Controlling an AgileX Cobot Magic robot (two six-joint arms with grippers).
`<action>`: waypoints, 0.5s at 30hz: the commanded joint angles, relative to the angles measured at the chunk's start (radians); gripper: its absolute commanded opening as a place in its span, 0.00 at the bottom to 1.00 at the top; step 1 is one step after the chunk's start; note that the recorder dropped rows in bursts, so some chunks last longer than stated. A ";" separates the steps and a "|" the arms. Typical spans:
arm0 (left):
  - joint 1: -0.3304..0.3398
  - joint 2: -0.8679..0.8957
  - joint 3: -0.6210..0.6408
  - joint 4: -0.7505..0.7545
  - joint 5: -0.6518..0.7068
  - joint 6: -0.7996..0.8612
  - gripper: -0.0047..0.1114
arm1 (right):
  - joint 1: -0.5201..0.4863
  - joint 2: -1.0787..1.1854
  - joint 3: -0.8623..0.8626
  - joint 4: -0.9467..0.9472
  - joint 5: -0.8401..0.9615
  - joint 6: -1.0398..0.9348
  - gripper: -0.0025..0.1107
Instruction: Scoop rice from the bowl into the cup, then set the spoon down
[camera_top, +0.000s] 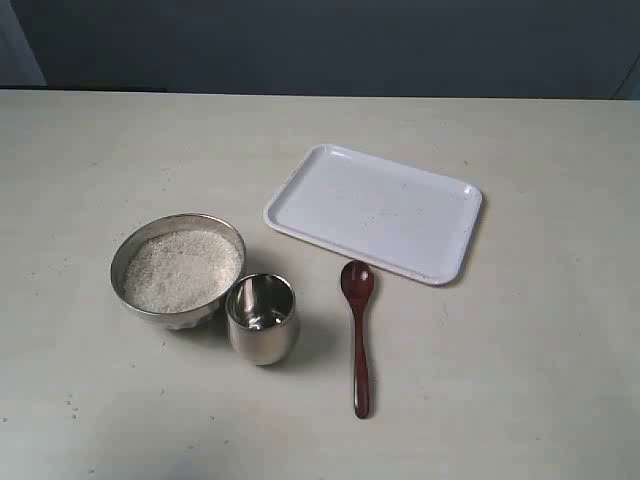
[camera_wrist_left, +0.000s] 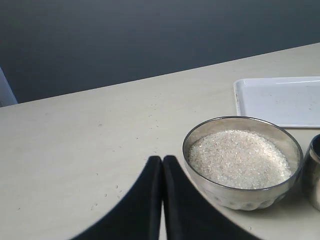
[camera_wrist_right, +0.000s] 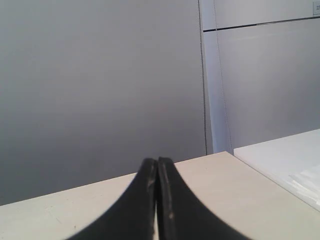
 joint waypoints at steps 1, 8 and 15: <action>-0.002 -0.004 -0.002 0.002 -0.015 -0.002 0.04 | -0.003 -0.004 0.005 -0.001 -0.012 0.001 0.02; -0.002 -0.004 -0.002 0.002 -0.015 -0.002 0.04 | -0.003 -0.004 0.005 -0.001 -0.010 0.001 0.02; -0.002 -0.004 -0.002 0.002 -0.015 -0.002 0.04 | -0.003 -0.004 0.005 0.129 -0.165 0.009 0.02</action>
